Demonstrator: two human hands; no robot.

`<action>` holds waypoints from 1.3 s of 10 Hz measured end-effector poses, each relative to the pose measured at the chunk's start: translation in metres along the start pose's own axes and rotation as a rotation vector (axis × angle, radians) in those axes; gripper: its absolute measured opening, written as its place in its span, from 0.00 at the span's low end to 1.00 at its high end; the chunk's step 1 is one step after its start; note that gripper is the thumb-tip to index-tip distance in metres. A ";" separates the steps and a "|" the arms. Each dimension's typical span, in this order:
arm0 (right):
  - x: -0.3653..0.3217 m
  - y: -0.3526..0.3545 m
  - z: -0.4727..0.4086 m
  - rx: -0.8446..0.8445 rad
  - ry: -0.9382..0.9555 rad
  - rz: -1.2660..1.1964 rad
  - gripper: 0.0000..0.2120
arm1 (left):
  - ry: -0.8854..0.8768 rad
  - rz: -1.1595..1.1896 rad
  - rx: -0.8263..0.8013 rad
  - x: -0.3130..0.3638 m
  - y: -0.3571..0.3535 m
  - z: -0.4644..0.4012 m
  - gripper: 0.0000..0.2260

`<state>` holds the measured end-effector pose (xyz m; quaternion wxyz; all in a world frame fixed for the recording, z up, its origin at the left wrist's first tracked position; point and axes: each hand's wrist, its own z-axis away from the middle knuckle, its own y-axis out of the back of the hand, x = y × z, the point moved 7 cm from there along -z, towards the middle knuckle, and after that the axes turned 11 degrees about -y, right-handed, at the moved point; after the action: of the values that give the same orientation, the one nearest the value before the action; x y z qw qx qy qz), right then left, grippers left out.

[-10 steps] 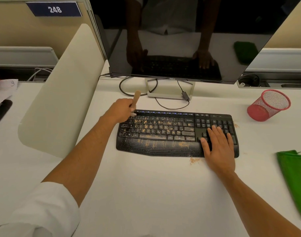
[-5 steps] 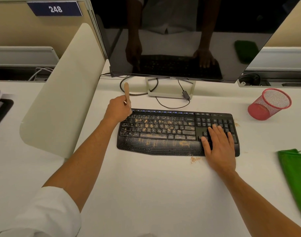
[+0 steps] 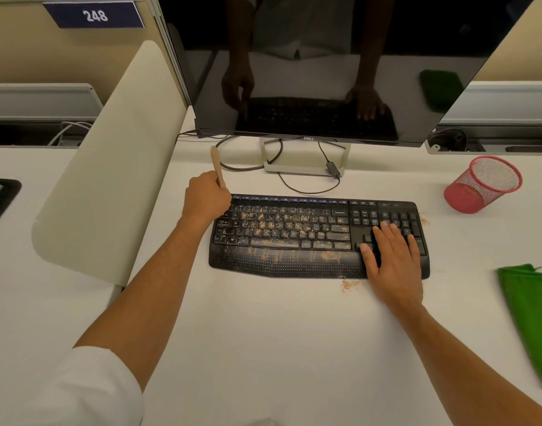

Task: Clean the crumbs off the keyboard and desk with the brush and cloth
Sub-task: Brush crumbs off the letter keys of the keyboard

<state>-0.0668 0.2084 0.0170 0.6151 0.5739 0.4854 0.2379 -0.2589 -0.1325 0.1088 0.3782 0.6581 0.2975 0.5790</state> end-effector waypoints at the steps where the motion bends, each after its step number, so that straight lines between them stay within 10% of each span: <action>1: 0.001 0.000 0.000 0.001 0.001 -0.003 0.30 | 0.021 0.070 0.112 -0.002 -0.003 0.005 0.05; 4: 0.001 0.000 0.000 0.000 0.005 0.001 0.30 | 0.078 -0.091 -0.265 -0.015 -0.012 -0.002 0.05; 6: 0.001 -0.001 0.000 0.000 0.004 -0.005 0.30 | 0.048 0.103 0.080 -0.020 0.002 0.003 0.09; 8: 0.001 -0.001 0.001 0.004 0.003 0.001 0.30 | 0.128 -0.023 -0.235 -0.035 -0.005 -0.003 0.08; 11: 0.002 -0.001 0.000 0.002 0.002 -0.014 0.30 | 0.134 0.167 0.035 -0.046 0.002 0.001 0.09; 13: 0.002 -0.001 0.000 0.008 0.004 -0.012 0.30 | -0.093 0.215 -0.137 -0.021 -0.006 0.004 0.05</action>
<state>-0.0660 0.2098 0.0157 0.6131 0.5730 0.4912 0.2333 -0.2575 -0.1477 0.0921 0.3714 0.6849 0.1671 0.6041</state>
